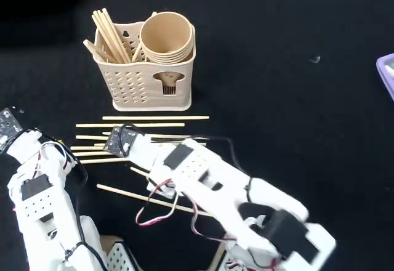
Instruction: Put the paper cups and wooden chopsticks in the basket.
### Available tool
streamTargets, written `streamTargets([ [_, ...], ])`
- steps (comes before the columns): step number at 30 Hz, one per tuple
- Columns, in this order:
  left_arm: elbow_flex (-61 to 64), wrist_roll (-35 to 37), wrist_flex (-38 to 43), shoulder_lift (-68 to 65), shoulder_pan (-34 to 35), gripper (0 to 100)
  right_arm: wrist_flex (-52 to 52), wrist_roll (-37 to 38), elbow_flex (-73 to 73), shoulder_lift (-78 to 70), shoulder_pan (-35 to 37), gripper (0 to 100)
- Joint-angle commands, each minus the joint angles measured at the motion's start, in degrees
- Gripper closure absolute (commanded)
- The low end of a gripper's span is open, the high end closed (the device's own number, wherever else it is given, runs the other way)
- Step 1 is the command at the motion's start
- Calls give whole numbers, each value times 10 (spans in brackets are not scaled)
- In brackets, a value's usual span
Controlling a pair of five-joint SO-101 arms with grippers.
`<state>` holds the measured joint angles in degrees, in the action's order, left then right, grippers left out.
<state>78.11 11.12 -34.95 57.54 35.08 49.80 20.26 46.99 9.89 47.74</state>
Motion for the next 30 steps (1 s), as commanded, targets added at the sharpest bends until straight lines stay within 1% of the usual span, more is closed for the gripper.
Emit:
streamTargets([
  [1,-6,2,10,11,0,863,-14,2,-49,-46,11,875],
  [7,-6,2,10,11,0,863,7,2,-92,-88,10,877],
  [12,-6,2,10,11,0,863,10,5,-94,-119,12,880],
  [14,-6,2,10,11,0,863,10,6,-96,-138,12,917],
  [16,-6,2,10,11,0,863,11,6,-99,-144,12,991],
  [18,-6,2,10,11,1,863,25,6,-104,-138,13,985],
  [22,-6,2,10,11,2,863,91,6,-135,-78,13,988],
  [26,-6,2,10,11,1,863,189,6,-196,43,11,988],
  [30,-6,2,10,11,1,863,230,6,-246,151,-1,988],
])
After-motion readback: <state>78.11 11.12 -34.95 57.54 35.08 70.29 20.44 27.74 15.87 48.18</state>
